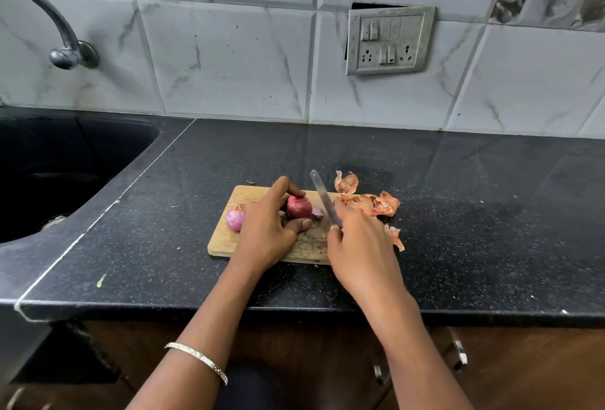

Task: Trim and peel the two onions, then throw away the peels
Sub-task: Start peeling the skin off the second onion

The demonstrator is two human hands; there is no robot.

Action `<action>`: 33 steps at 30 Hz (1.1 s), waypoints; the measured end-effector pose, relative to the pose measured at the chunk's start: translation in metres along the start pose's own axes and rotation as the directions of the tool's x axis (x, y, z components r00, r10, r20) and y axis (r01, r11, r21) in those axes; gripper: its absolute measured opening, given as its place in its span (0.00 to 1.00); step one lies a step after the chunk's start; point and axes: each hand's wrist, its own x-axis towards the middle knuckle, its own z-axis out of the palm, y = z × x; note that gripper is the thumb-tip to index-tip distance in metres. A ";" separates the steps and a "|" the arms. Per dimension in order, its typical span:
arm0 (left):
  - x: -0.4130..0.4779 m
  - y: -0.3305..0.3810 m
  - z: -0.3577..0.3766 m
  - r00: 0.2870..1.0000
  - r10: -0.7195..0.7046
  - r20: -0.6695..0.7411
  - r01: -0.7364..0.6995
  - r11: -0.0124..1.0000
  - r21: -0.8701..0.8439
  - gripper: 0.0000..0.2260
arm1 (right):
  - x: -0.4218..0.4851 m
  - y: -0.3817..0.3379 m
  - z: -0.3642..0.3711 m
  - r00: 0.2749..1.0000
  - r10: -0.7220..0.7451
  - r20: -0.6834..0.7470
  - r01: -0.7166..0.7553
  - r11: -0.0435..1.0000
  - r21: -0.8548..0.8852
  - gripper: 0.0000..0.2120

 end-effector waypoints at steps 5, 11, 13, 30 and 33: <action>0.000 -0.002 0.000 1.000 0.011 -0.017 -0.012 0.998 -0.055 0.21 | 0.035 0.010 -0.006 0.996 0.086 -0.014 -0.083 0.982 0.172 0.12; 0.003 -0.007 0.001 0.996 0.079 -0.033 -0.079 0.997 0.003 0.23 | 0.060 0.029 -0.014 0.994 0.094 0.055 -0.105 0.963 0.248 0.14; 0.004 -0.009 0.002 0.995 0.100 -0.031 -0.099 0.995 0.033 0.25 | 0.062 0.043 -0.019 0.991 0.130 0.031 -0.133 0.976 0.170 0.12; 0.004 -0.010 0.001 0.991 0.122 -0.046 -0.119 0.991 0.061 0.21 | 0.069 0.116 -0.042 0.900 0.435 0.025 -0.342 0.670 0.659 0.06; 0.004 -0.011 0.001 0.992 0.116 -0.046 -0.113 0.992 0.053 0.20 | 0.074 0.129 -0.047 0.900 0.414 -0.135 -0.372 0.892 0.258 0.07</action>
